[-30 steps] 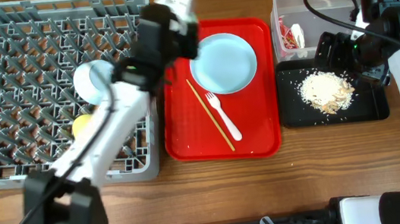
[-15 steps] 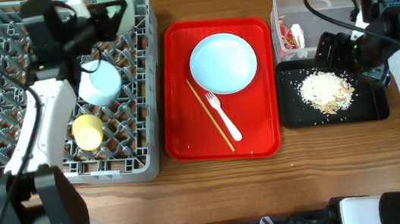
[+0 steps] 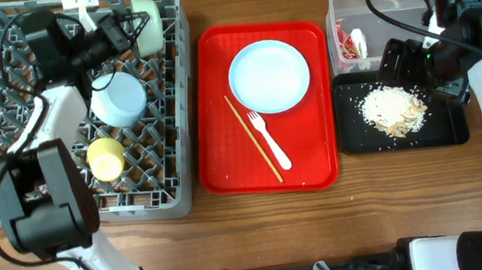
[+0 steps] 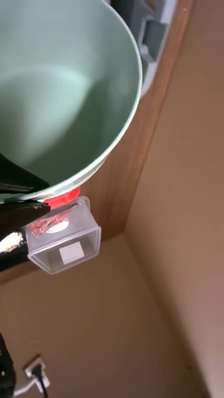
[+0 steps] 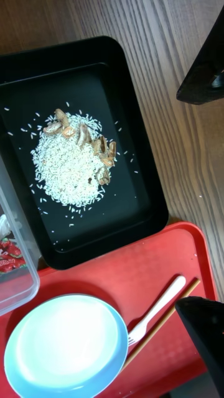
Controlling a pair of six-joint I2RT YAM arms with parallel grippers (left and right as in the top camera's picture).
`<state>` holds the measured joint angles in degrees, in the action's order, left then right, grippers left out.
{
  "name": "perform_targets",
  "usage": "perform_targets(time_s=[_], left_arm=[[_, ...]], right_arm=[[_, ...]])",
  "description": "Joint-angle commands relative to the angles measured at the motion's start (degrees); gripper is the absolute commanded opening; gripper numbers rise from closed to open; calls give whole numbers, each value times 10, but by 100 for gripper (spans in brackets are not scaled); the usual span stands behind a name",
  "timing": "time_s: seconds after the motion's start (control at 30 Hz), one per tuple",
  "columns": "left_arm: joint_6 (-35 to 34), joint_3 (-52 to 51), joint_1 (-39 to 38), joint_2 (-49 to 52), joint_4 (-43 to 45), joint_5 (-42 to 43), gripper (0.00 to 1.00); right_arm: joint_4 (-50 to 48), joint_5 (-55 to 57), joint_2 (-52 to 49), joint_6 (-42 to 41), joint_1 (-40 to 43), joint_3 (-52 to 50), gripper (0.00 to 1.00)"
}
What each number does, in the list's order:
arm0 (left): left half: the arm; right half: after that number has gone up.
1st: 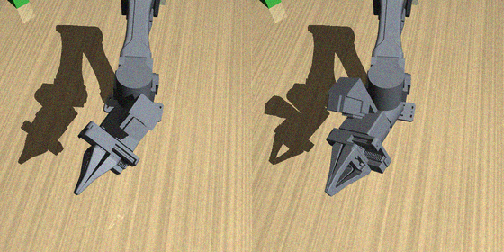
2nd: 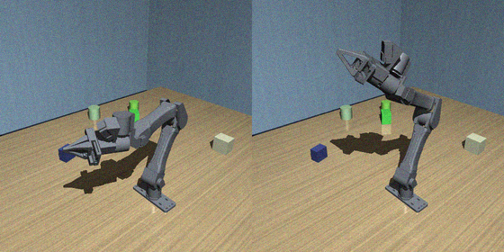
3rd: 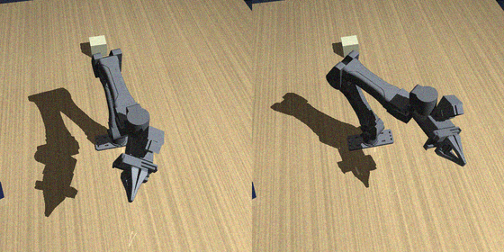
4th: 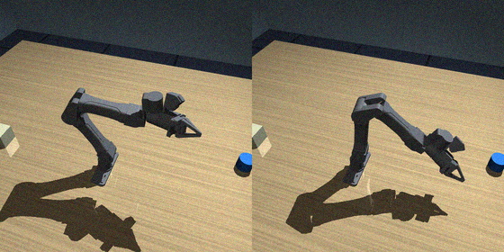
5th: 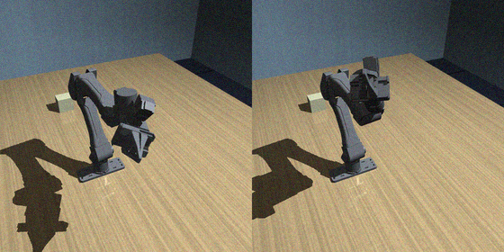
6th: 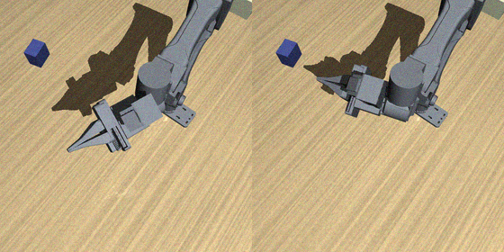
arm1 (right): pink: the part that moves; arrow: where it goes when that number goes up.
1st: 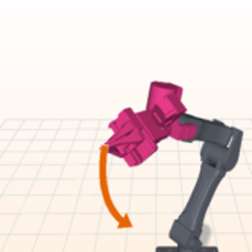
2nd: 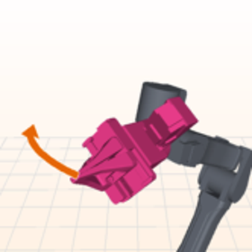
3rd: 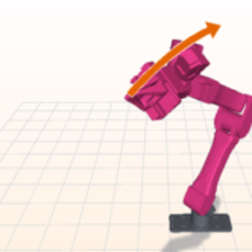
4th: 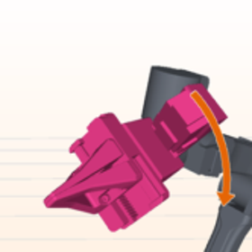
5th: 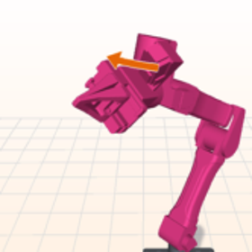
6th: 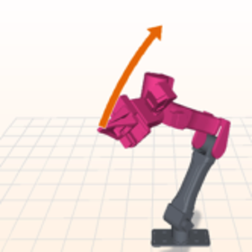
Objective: Sort waste into correct bins and load items into the dishwasher rack
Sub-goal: 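Carry the green bowl into the back of the rack and release, then move the left gripper back over the red tray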
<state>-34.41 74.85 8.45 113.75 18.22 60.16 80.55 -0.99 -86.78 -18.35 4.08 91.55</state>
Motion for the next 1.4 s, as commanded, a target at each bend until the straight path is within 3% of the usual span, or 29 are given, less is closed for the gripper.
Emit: perform_targets(time_s=[0.0,0.27,0.33,0.4,0.5,0.6,0.77,0.8,0.83,0.87,1.13,1.37], left_arm=[[-36,1,18,25,8,22,4],[-36,1,56,38,8,10,5],[-36,1,66,39,5,4,14],[-35,1,78,39,4,2,16],[-35,1,97,39,4,2,44],[-36,1,125,39,4,2,58],[-36,1,163,38,4,5,68],[-36,1,170,38,4,11,77],[-36,1,177,37,4,18,96],[-36,1,184,36,4,26,100],[-20,1,196,-19,-53,35,99],[130,1,123,-133,-278,-169,100]], right_arm=[[-1,10,4,2,1,4,100],[1,9,4,1,1,4,100],[1,10,4,1,1,4,100],[2,10,4,1,1,4,100],[2,10,4,1,1,4,100],[5,10,4,1,1,4,100],[6,10,4,-1,1,4,100],[6,10,4,-1,1,4,100],[7,10,4,-1,1,4,100],[7,10,4,-1,1,4,100],[5,10,4,-1,1,4,100],[9,10,4,-1,1,4,100]])
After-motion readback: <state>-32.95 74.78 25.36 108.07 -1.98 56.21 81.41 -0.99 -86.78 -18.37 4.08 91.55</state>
